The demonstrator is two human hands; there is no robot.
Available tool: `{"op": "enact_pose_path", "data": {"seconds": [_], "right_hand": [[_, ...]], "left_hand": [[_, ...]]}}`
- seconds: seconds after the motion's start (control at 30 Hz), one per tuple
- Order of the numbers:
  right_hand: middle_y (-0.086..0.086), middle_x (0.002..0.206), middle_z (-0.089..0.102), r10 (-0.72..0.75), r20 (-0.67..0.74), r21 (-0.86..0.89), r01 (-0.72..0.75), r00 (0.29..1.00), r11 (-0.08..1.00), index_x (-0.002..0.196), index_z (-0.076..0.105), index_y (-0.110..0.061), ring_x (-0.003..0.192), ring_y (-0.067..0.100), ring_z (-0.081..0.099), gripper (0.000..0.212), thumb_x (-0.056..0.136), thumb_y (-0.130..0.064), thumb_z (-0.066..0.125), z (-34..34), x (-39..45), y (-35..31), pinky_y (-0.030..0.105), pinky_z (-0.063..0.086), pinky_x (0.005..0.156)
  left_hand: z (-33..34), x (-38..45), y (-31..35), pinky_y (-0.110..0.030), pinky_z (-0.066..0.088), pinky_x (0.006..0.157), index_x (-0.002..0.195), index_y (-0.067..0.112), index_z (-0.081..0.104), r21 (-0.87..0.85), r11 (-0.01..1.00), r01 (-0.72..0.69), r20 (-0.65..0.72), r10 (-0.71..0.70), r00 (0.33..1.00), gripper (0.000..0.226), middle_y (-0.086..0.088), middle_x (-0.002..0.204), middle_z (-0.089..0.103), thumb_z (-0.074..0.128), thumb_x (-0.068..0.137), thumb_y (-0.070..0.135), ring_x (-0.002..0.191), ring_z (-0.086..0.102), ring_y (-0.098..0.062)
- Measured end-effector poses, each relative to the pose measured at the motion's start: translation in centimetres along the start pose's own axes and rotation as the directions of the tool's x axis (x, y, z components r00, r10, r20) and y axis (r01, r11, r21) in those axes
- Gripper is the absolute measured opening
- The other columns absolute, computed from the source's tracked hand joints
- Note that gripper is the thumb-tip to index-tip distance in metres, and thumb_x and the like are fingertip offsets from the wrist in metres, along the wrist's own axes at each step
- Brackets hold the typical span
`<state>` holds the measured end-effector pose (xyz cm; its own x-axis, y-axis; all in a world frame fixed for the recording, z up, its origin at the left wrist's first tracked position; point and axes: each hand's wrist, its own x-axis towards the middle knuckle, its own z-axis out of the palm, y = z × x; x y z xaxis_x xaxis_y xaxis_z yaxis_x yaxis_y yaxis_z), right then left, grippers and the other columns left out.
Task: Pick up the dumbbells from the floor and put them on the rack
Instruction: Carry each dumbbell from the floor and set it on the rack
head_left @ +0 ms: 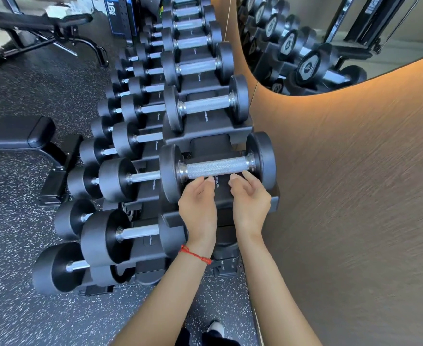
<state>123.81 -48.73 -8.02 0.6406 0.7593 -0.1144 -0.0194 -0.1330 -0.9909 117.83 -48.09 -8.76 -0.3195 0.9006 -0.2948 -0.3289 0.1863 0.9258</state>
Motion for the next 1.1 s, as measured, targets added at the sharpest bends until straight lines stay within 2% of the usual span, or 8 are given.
{"op": "enact_pose_path", "data": {"seconds": [0.13,0.23,0.33,0.4,0.5,0.7,0.9,1.1], "right_hand": [[-0.001,0.095,0.068,-0.175,0.013,0.061,0.174,0.985,0.983,0.114,0.062,-0.006,0.075,-0.018,0.060,0.030,0.085,-0.010,0.063,-1.3,-0.5,0.0,0.000,0.043,0.070],[-0.006,0.093,0.066,-0.321,0.009,0.035,0.320,0.947,0.947,0.113,0.063,-0.006,0.081,-0.015,0.062,0.029,0.085,-0.006,0.063,-2.1,-0.8,0.0,0.004,0.045,0.076],[-0.004,0.097,0.068,-0.444,0.004,-0.004,0.444,0.896,0.896,0.111,0.065,-0.006,0.087,-0.010,0.063,0.028,0.083,-0.010,0.064,-2.9,-0.5,0.1,0.020,0.052,0.086],[-0.003,0.098,0.069,-0.507,0.000,-0.019,0.507,0.862,0.862,0.109,0.066,-0.008,0.089,-0.003,0.065,0.030,0.082,-0.020,0.062,-3.4,-0.3,0.1,0.027,0.052,0.087],[0.001,0.101,0.068,-0.611,-0.012,-0.050,0.610,0.791,0.791,0.108,0.066,-0.006,0.088,0.016,0.069,0.030,0.082,-0.020,0.060,-4.4,0.3,0.2,0.021,0.051,0.086],[0.002,0.104,0.064,-0.726,-0.082,-0.167,0.708,0.683,0.686,0.107,0.066,0.002,0.093,0.015,0.062,0.029,0.083,-0.015,0.062,-5.8,2.1,0.8,0.020,0.050,0.088],[0.000,0.112,0.060,-0.698,-0.053,-0.245,0.669,0.714,0.702,0.113,0.062,0.001,0.105,0.011,0.057,0.038,0.082,-0.019,0.063,-5.5,3.3,1.8,0.011,0.040,0.097],[0.012,0.110,0.067,-0.622,-0.076,-0.269,0.585,0.779,0.765,0.116,0.060,-0.002,0.097,0.029,0.065,0.042,0.079,-0.020,0.067,-4.3,3.5,2.7,0.031,0.048,0.090]], "left_hand": [[-0.9,-1.1,0.4,-0.023,0.051,0.088,0.097,0.016,0.064,-0.005,0.992,-0.123,-0.009,0.122,0.992,0.013,-0.004,0.100,0.069,0.064,0.084,0.016,0.091,0.065,-0.006],[-1.5,-1.4,0.7,-0.006,0.047,0.077,0.107,0.010,0.062,-0.009,0.975,-0.222,-0.047,0.221,0.974,0.023,0.002,0.099,0.067,0.064,0.084,0.015,0.085,0.064,0.007],[-1.8,-1.6,0.9,-0.003,0.045,0.075,0.108,0.005,0.061,-0.007,0.953,-0.303,-0.087,0.301,0.950,0.024,0.005,0.096,0.065,0.063,0.084,0.009,0.083,0.062,0.013],[-2.1,-1.9,0.9,-0.004,0.045,0.076,0.107,0.003,0.061,0.012,0.936,-0.351,-0.115,0.350,0.930,0.023,0.004,0.095,0.065,0.063,0.084,0.007,0.085,0.062,0.013],[-2.3,-2.2,0.8,-0.010,0.048,0.083,0.105,0.010,0.061,0.044,0.920,-0.389,-0.152,0.391,0.908,0.021,0.003,0.097,0.066,0.064,0.084,0.009,0.090,0.063,0.006],[-3.4,-1.8,0.3,-0.034,0.050,0.096,0.108,0.006,0.063,0.135,0.880,-0.456,-0.250,0.476,0.843,0.024,-0.011,0.106,0.067,0.063,0.085,0.011,0.104,0.065,-0.020],[-4.5,0.5,-0.1,-0.031,0.043,0.104,0.122,0.006,0.057,0.229,0.889,-0.396,-0.283,0.450,0.847,0.038,-0.007,0.121,0.061,0.063,0.085,0.013,0.116,0.057,-0.017],[-4.4,1.1,0.0,-0.016,0.044,0.098,0.126,0.003,0.054,0.204,0.909,-0.363,-0.231,0.405,0.885,0.044,-0.002,0.120,0.058,0.065,0.083,0.008,0.110,0.056,-0.010]]}}
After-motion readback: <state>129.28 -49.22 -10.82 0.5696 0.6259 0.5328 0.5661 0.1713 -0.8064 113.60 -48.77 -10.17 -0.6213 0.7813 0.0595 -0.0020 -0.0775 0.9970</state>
